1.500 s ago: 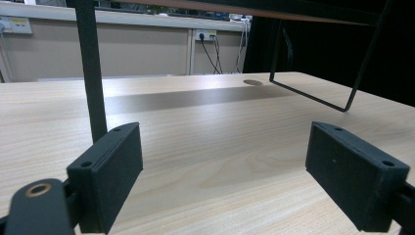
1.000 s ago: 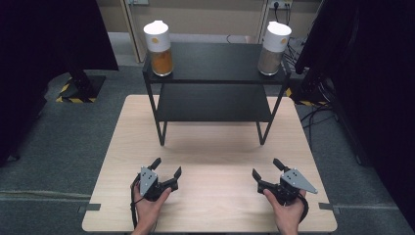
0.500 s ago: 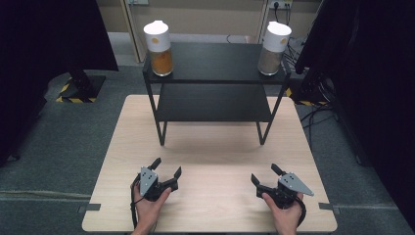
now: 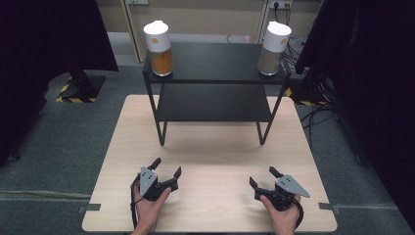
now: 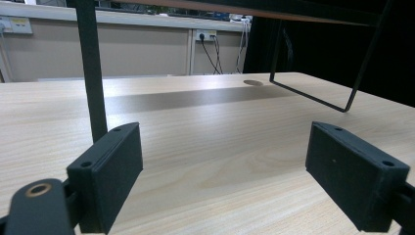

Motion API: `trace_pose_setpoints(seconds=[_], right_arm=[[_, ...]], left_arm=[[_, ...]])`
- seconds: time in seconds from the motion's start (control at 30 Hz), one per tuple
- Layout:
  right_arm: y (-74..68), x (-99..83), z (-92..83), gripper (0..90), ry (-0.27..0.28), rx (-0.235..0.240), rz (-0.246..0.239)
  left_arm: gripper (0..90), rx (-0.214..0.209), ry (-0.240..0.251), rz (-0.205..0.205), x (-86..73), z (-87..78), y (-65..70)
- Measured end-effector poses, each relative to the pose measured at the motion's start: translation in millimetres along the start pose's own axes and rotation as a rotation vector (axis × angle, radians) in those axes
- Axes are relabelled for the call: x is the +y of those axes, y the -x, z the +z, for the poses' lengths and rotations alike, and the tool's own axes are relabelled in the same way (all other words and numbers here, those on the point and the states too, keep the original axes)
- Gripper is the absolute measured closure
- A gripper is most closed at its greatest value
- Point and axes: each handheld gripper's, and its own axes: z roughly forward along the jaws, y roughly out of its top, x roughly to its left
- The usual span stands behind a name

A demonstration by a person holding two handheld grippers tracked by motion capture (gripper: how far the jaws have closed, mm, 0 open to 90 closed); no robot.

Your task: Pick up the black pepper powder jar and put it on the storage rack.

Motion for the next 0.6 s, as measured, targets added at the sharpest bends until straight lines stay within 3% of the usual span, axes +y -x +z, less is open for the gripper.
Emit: trace_pose_setpoints(seconds=[0.6], right_arm=[[-1.8, -7.0, -3.1, 10.0, 0.038, -0.018, 0.018]], left_arm=[[13.4, -0.001, -0.003, 0.003, 0.4, 0.3, 0.1]])
